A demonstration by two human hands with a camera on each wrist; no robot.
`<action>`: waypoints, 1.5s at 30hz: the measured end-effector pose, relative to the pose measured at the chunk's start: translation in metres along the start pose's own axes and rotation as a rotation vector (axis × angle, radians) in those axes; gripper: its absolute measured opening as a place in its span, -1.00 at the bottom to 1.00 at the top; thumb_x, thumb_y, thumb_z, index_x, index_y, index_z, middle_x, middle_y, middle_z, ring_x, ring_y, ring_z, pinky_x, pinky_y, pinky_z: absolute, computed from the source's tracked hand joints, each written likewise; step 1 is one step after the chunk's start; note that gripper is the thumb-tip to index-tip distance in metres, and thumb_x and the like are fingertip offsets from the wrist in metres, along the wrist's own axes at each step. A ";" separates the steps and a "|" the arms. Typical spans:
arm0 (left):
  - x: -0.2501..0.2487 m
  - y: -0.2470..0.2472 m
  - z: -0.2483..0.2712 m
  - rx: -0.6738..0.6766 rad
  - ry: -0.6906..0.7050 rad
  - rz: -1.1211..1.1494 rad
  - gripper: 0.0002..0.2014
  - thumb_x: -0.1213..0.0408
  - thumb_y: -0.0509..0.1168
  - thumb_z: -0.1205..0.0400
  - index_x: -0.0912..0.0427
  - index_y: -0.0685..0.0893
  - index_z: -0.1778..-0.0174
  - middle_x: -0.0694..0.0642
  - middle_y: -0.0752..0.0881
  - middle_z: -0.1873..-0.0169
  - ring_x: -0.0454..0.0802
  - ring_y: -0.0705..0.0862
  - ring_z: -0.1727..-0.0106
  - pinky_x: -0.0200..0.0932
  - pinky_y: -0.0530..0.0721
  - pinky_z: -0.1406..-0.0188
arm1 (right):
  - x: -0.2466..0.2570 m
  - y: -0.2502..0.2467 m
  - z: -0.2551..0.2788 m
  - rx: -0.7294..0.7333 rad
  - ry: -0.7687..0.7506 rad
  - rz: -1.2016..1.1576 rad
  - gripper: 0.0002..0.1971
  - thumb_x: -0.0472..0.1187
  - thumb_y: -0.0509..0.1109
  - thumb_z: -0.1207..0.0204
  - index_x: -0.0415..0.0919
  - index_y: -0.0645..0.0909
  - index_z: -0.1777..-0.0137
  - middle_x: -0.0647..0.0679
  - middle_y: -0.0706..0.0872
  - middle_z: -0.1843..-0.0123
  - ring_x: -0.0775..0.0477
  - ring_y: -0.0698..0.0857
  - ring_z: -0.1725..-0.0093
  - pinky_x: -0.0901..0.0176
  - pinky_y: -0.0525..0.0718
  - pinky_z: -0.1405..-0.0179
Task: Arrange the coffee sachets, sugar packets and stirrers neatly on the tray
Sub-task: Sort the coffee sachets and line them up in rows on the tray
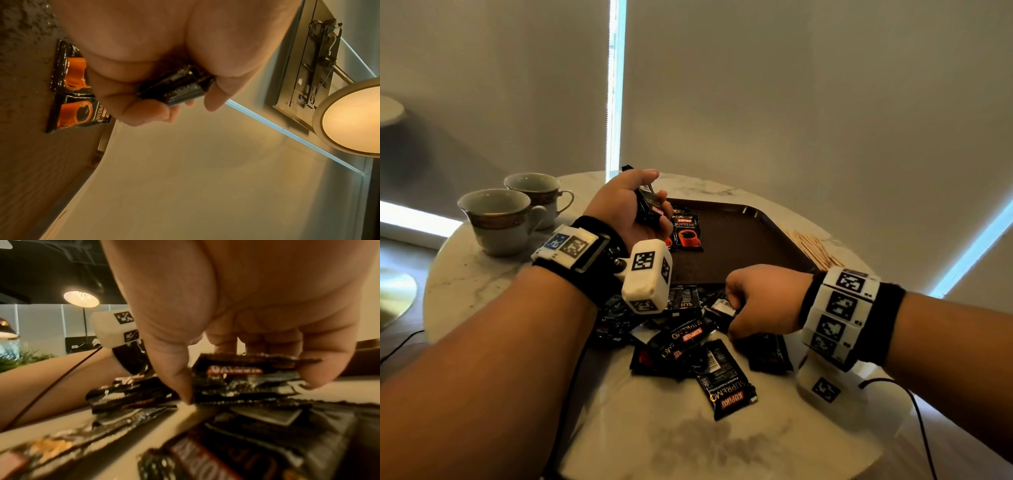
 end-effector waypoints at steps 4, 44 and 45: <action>0.004 0.002 -0.001 0.010 -0.016 -0.033 -0.68 0.21 0.34 -0.62 0.06 0.49 -0.27 0.09 0.58 0.23 0.00 0.60 0.31 -0.16 0.55 0.50 | -0.013 -0.024 0.002 -0.051 0.019 -0.077 -0.77 -0.06 0.57 -0.41 -0.05 0.60 0.06 0.02 0.67 0.21 0.06 0.61 0.26 0.22 0.58 0.36; 0.008 0.012 0.003 0.008 0.034 -0.001 -0.63 0.05 0.26 -0.71 0.25 0.54 -0.27 0.18 0.66 0.09 0.11 0.73 0.07 0.03 0.79 0.24 | 0.031 0.025 0.027 0.141 -0.261 0.087 -0.30 0.31 0.70 -0.11 0.20 0.57 -0.25 0.20 0.67 0.02 0.17 0.67 0.09 0.25 0.71 0.16; 0.008 0.011 0.003 0.005 0.036 0.000 -0.62 0.04 0.26 -0.70 0.27 0.55 -0.27 0.18 0.66 0.08 0.10 0.73 0.06 0.02 0.79 0.23 | 0.031 0.025 0.027 0.136 -0.261 0.091 -0.28 0.31 0.70 -0.11 0.19 0.56 -0.26 0.19 0.67 0.01 0.16 0.67 0.08 0.21 0.75 0.12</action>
Point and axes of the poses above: each hand's wrist, its own z-axis away from the middle knuckle, its own y-axis out of the palm, x = y × z, the point moved 10 cm from there along -z, towards the middle knuckle
